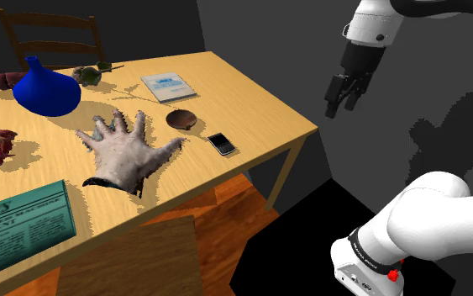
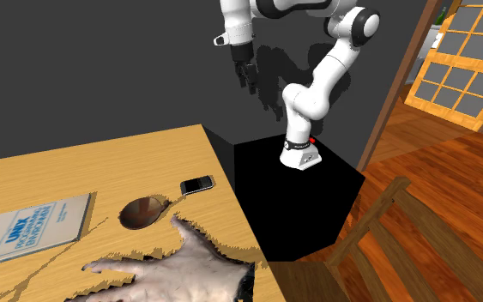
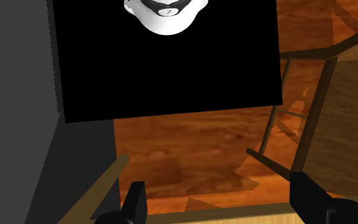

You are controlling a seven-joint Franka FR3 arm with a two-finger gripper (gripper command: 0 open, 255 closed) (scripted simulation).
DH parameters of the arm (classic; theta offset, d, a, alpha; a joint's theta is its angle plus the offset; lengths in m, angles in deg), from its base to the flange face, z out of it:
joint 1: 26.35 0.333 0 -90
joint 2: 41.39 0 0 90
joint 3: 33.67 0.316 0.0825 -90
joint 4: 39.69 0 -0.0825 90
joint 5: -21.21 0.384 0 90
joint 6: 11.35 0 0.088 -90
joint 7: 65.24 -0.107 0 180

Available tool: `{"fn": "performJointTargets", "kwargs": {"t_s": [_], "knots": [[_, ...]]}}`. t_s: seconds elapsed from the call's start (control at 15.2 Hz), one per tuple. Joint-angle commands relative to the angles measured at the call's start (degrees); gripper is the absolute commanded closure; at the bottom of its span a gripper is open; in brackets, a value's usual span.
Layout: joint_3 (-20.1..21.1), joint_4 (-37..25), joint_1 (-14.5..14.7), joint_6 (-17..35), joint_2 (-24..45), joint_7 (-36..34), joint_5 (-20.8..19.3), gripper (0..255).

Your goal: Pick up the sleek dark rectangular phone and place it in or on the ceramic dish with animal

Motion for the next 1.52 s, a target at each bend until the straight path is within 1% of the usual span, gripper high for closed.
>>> {"fn": "performJointTargets", "kwargs": {"t_s": [0.0,0.4,0.73,1.06,1.45], "knots": [[0.0,0.0,0.0,0.0,0.0,0.0,0.0,0],[2.5,1.62,1.65,11.49,8.23,-0.97,1.84,0],[4.55,0.78,2.9,20.41,16.6,-1.72,2.86,0],[6.53,-2.02,3.96,28.32,25.91,-2.59,3.2,0],[8.6,-7.85,5.14,36.03,37.81,-4.03,2.4,0]]}}
